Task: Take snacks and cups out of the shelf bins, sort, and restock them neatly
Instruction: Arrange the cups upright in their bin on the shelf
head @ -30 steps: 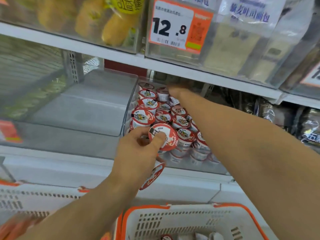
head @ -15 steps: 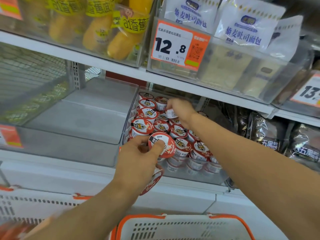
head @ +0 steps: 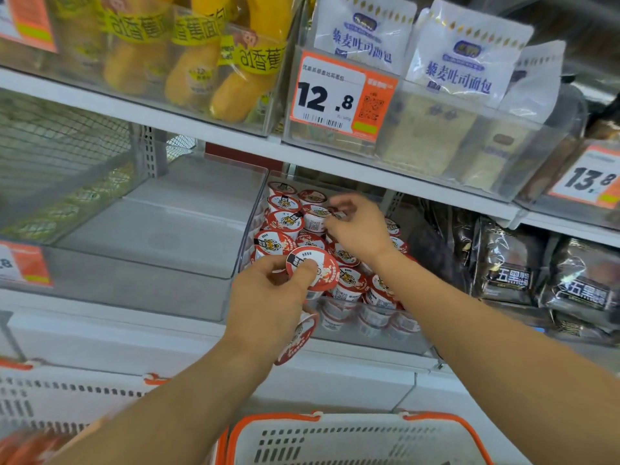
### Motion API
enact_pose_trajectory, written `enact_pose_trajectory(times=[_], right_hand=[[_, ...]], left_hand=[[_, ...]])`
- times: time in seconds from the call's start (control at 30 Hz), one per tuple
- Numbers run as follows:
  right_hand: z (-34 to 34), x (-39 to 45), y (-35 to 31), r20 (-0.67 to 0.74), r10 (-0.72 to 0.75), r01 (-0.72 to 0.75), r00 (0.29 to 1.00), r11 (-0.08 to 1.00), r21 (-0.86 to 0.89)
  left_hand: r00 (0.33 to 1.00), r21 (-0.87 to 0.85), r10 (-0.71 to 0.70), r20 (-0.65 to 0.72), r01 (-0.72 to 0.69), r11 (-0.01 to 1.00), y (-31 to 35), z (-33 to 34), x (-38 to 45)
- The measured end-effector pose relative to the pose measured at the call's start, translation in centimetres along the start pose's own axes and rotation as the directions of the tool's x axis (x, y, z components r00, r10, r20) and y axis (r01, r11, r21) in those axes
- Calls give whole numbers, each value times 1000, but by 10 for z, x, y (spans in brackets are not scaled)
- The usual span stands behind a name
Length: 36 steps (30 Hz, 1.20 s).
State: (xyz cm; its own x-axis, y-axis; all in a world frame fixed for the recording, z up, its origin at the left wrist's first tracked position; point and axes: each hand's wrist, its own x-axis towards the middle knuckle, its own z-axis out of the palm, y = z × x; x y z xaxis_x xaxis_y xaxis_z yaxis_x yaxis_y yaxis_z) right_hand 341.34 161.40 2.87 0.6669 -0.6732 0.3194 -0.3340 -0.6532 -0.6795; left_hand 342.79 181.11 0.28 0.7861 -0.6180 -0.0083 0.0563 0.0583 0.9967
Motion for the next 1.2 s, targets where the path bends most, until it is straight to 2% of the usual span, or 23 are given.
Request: enact_pose_trajectory(times=[0.03,0.07,0.1,0.13,0.17,0.2,0.33,0.43,0.5,0.63,0.7,0.77,0.83,0.87,0.93,0.97,1.0,1.07,1.13,1.17,1.2], right_hand=[[-13,-12,-5,114,-49,47,992,999,17],[-28,-26,-11,302,-91,74,949,995,67],[-41,-40,-14,503,-122,50,856,987,153],[-53,-53,-16,646,-162,19,746,975,223],[-61,-65,-18,711,-215,11,669,960,280],[-63,-74,-18,715,-254,28,651,949,313],[-47,-85,-12,528,-206,-24,824,918,396],[-37,-70,2,408,-98,-100,908,894,438],[-29,-51,8,315,2,-138,949,902,410],[-8,-23,7,312,69,-143,948,964,223],[-10,-25,-2,336,34,-33,941,999,-10],[-22,-36,-12,253,-15,47,967,992,-120],[-37,-54,-14,169,-75,76,983,997,1],[-44,-63,-11,205,-128,104,970,987,123],[-55,-82,-11,444,-223,45,868,926,376],[-58,-88,-10,514,-272,13,813,892,451],[-57,-91,-8,510,-298,17,807,874,485],[-50,-92,-5,344,-274,84,898,875,476],[-44,-87,-5,217,-257,138,942,884,447],[-41,-83,-4,211,-273,162,939,889,429],[-38,-80,-2,211,-291,200,933,909,366]], left_hand=[[1000,-10,-2,-2,2,1000,0,1,0],[1000,-19,-3,-2,3,1000,1,2,1],[1000,-17,-4,-1,4,1000,1,3,1],[1000,-7,1,-3,-1,1000,1,4,1],[1000,6,14,-12,-14,1000,0,6,1],[999,22,37,-24,-36,999,-2,9,0],[993,63,85,-87,-80,995,-6,23,-4],[984,-64,-8,-176,-3,998,-2,27,-5],[980,-144,-68,-190,41,989,4,26,-3],[987,-214,-135,-84,114,970,14,25,3],[991,-209,-130,-45,117,971,17,27,5],[995,-212,-80,-55,67,975,20,28,7],[996,-230,-10,-93,-12,973,25,29,11],[992,-233,30,-126,-59,971,27,30,15],[978,-217,73,-197,-116,969,29,34,22],[972,-203,83,-222,-129,971,28,36,25],[969,-192,91,-230,-136,972,27,40,28],[981,-171,90,-173,-119,978,23,47,33],[990,-62,104,-91,-110,992,21,49,36],[984,60,161,-79,-157,986,19,46,38],[957,241,282,-68,-258,935,17,38,42]])
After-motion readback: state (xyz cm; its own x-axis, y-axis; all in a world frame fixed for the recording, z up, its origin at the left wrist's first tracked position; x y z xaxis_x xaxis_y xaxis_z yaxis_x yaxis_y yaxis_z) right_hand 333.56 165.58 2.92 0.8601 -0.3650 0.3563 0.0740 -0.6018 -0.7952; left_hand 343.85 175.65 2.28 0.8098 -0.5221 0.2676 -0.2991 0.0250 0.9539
